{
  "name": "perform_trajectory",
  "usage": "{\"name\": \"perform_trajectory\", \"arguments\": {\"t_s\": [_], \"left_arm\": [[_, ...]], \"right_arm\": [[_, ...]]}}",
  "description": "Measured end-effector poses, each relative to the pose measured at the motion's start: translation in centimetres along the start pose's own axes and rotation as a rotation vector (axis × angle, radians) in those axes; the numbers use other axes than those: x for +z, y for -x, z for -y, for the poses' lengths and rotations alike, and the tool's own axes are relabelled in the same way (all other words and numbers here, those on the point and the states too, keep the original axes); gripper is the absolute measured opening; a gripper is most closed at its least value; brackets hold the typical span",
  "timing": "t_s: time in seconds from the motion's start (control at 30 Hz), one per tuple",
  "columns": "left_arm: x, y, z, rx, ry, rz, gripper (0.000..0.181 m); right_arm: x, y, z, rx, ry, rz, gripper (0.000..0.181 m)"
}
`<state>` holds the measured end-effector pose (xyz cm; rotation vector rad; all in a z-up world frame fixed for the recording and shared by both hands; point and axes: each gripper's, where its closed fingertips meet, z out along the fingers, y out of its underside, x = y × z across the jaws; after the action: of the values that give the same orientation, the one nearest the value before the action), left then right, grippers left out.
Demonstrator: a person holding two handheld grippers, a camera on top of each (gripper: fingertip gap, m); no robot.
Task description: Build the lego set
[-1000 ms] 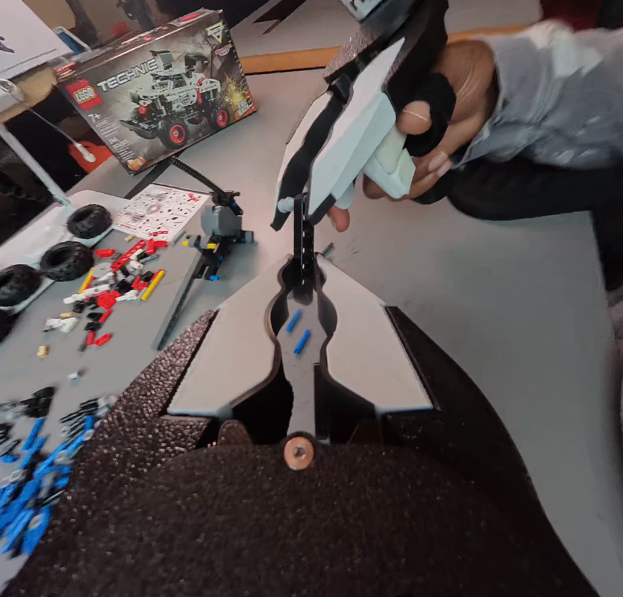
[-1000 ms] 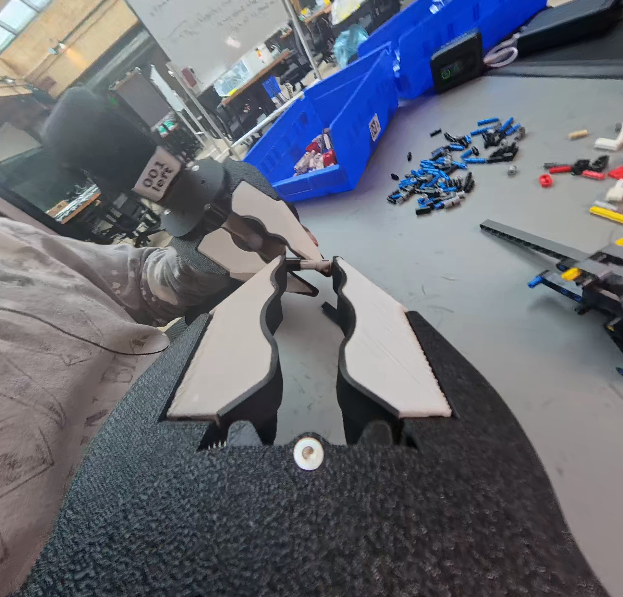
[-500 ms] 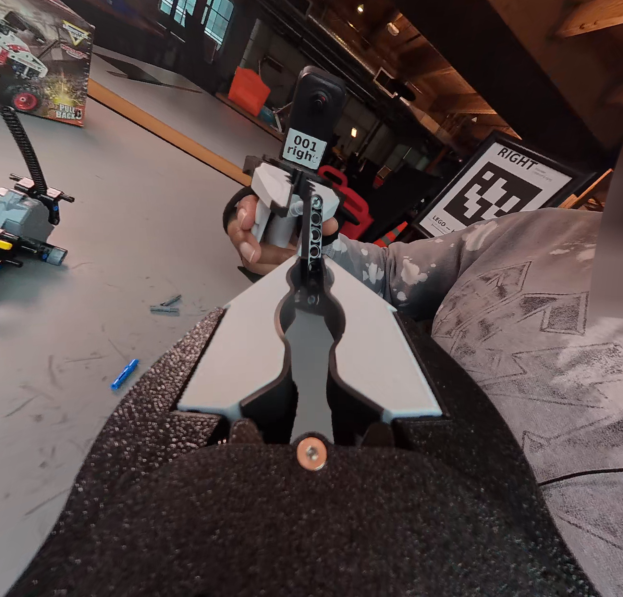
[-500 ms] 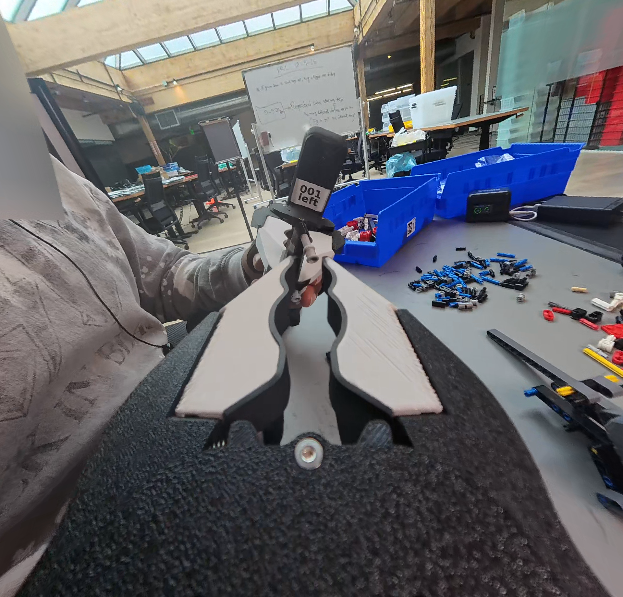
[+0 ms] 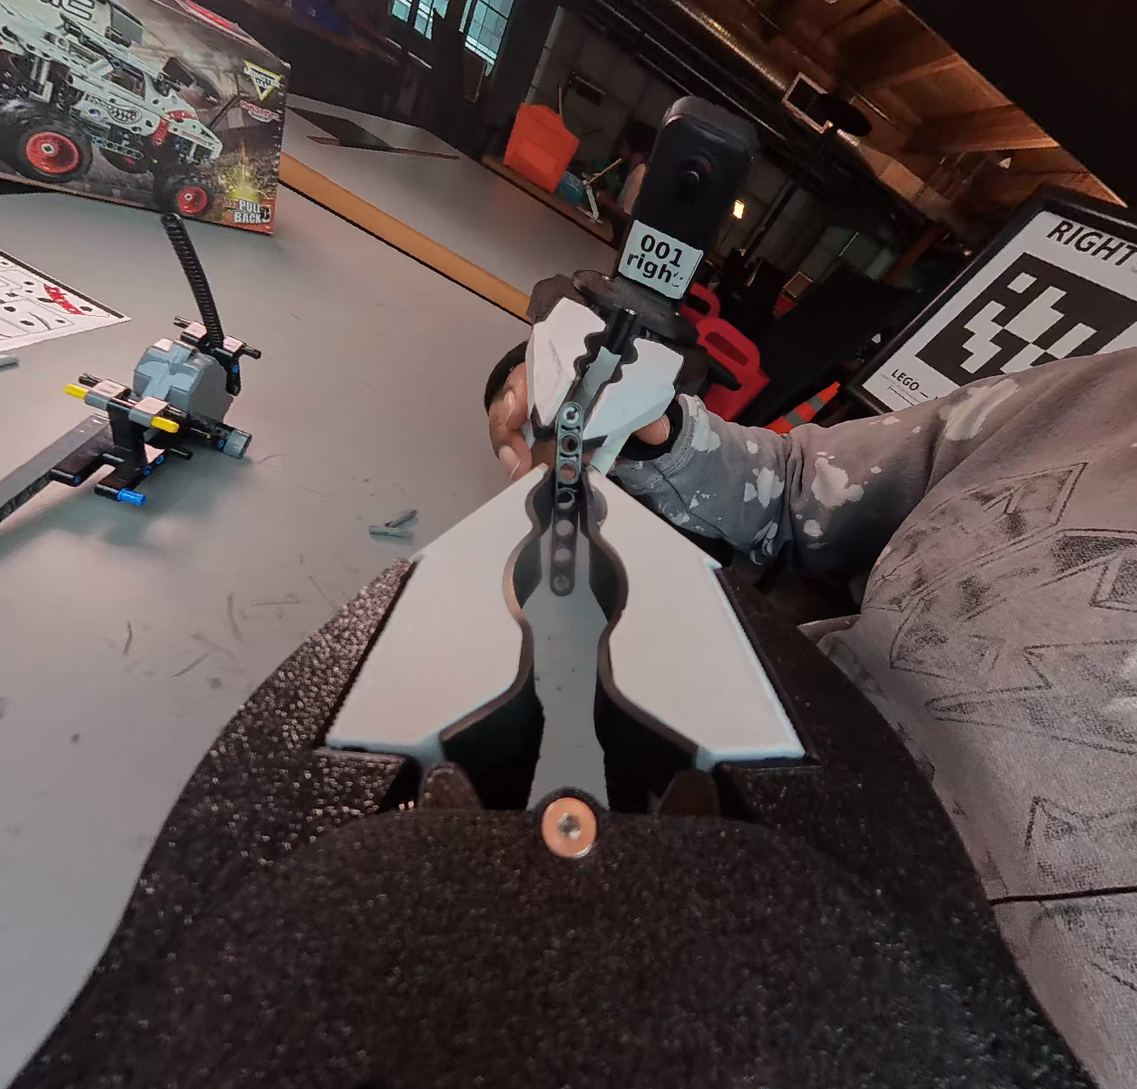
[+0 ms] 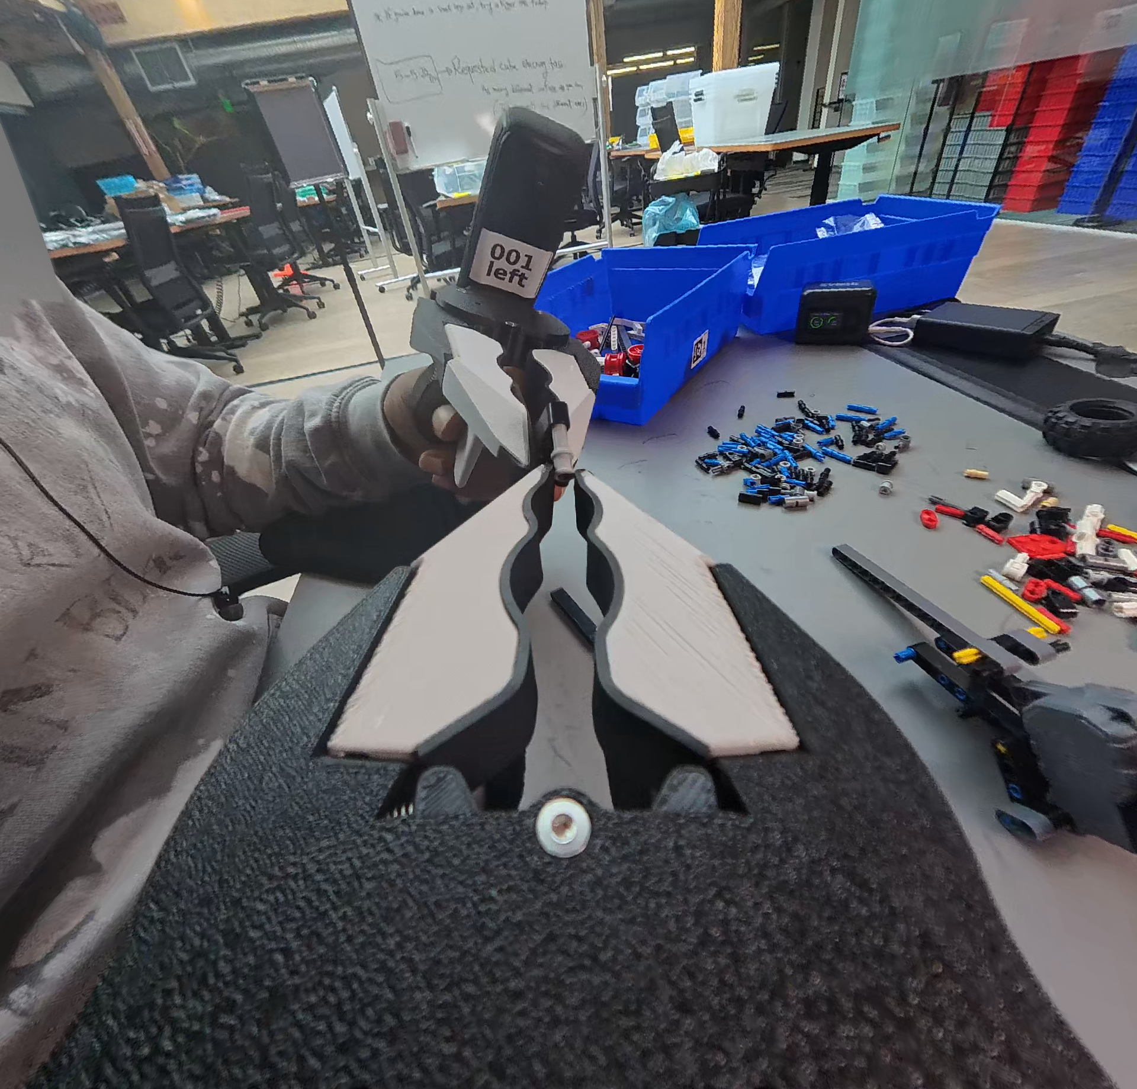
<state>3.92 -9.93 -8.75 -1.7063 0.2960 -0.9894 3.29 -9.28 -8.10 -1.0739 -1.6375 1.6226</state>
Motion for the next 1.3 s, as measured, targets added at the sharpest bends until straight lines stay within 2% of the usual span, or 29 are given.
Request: {"name": "perform_trajectory", "arguments": {"t_s": [0.1, 0.23, 0.3, 0.4, 0.53, 0.6, 0.63, 0.67, 0.73, 0.83, 0.93, 1.07, 1.23, 1.3], "left_arm": [[0.2, -0.2, -1.2, -0.062, 0.079, -0.039, 0.006], [1.6, -0.3, -4.8, -0.050, 0.263, -0.031, 0.006], [1.7, -0.2, -5.2, -0.061, 0.274, -0.041, 0.006], [1.4, 0.2, -4.6, -0.038, 0.269, -0.030, 0.006], [1.5, 0.9, -5.3, -0.004, 0.296, 0.009, 0.006], [1.6, 1.0, -6.0, 0.032, 0.335, 0.022, 0.006], [1.7, 0.9, -6.2, 0.045, 0.345, 0.019, 0.006], [1.9, 0.7, -6.4, 0.054, 0.356, 0.010, 0.006], [2.1, 0.6, -6.7, 0.075, 0.369, 0.013, 0.006], [2.0, 0.3, -6.2, 0.080, 0.334, -0.002, 0.007], [1.4, 0.5, -4.1, 0.091, 0.220, 0.011, 0.021], [0.6, 0.5, -1.4, 0.039, 0.053, 0.014, 0.011], [0.6, -0.2, -0.6, 0.054, 0.020, 0.004, 0.006], [0.5, -0.3, -1.1, 0.071, 0.066, 0.010, 0.006]], "right_arm": [[0.0, 0.4, -0.6, -0.078, 0.041, -0.008, 0.005], [0.8, 1.4, -2.4, -0.132, 0.144, 0.029, 0.005], [1.0, 1.4, -3.0, -0.179, 0.185, 0.022, 0.004], [0.4, 0.0, -3.4, -0.163, 0.196, -0.028, 0.000], [0.0, -0.4, -3.7, -0.128, 0.195, -0.015, 0.000], [0.1, 0.3, -4.0, -0.091, 0.203, 0.046, 0.020], [0.2, 0.7, -4.1, -0.081, 0.203, 0.072, 0.023], [0.4, 1.0, -4.2, -0.076, 0.194, 0.089, 0.022], [0.7, 1.5, -4.3, -0.065, 0.188, 0.121, 0.008], [0.4, 1.8, -3.9, -0.091, 0.166, 0.138, 0.007], [0.1, 0.7, -2.4, -0.052, 0.075, 0.083, 0.006], [-0.2, 0.1, -1.0, 0.023, -0.023, 0.066, 0.006], [-0.1, 0.7, -0.1, 0.095, -0.105, 0.105, 0.006], [-0.1, 0.9, -0.4, 0.076, -0.074, 0.112, 0.006]]}}
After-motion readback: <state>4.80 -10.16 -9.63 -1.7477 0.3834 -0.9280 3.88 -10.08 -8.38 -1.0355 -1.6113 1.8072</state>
